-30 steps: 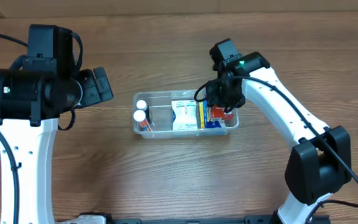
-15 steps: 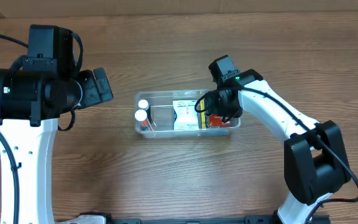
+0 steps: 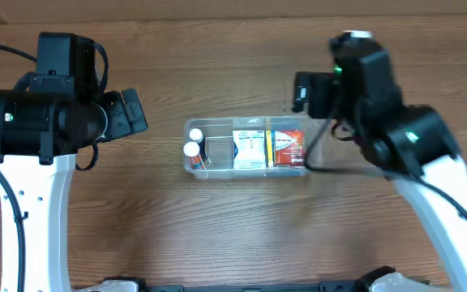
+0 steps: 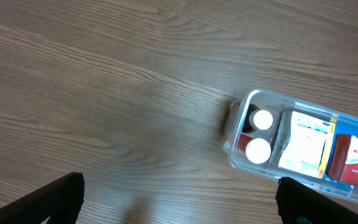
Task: Pack container
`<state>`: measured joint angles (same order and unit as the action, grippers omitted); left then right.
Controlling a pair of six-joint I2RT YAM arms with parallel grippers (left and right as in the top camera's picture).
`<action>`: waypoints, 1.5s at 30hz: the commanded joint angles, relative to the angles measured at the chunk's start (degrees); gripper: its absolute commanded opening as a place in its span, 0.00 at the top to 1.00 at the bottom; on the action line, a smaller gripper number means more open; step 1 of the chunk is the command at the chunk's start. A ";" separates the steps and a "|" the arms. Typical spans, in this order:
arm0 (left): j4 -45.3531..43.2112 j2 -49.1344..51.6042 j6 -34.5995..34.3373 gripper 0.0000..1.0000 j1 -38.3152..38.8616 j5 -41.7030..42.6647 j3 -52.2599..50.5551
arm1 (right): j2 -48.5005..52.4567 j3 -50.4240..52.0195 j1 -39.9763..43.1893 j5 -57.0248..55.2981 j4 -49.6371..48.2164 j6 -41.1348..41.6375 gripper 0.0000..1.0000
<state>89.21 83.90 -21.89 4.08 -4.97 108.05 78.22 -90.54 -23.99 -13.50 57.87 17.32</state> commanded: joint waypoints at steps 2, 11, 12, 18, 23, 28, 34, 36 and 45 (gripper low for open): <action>-1.38 0.11 1.99 0.00 -0.22 -0.26 0.74 | -0.94 -0.50 3.67 -8.24 0.79 -1.03 0.00; -3.76 -21.22 6.47 0.00 1.38 0.11 -8.50 | -17.05 8.02 4.98 4.13 10.14 4.04 0.00; -5.92 -28.79 6.69 0.00 1.79 0.13 -13.97 | -21.79 13.60 4.09 3.19 8.87 4.46 0.00; -10.73 -51.04 1.95 0.00 1.79 0.11 -34.32 | -43.63 35.54 2.73 1.62 7.04 5.46 0.00; -4.96 -50.93 1.97 0.00 1.79 0.11 -34.69 | -43.54 35.52 2.73 1.60 10.62 5.44 0.00; -4.96 -50.93 1.95 0.00 1.79 0.11 -34.67 | -43.54 35.52 2.73 1.60 10.62 5.44 0.00; -4.96 -50.93 1.97 0.00 1.79 0.11 -34.67 | -52.68 37.75 8.41 0.04 7.10 2.95 0.00; -4.96 -50.93 1.95 0.00 1.79 0.11 -34.69 | -60.43 43.65 10.91 1.81 -0.44 -4.26 0.00; -4.98 -50.93 1.97 0.00 1.79 0.11 -34.67 | -78.05 73.11 16.04 5.46 -35.63 -12.20 0.00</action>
<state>84.42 33.32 -19.35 5.65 -4.97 73.43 0.62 -22.96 -8.25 -9.41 30.44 8.47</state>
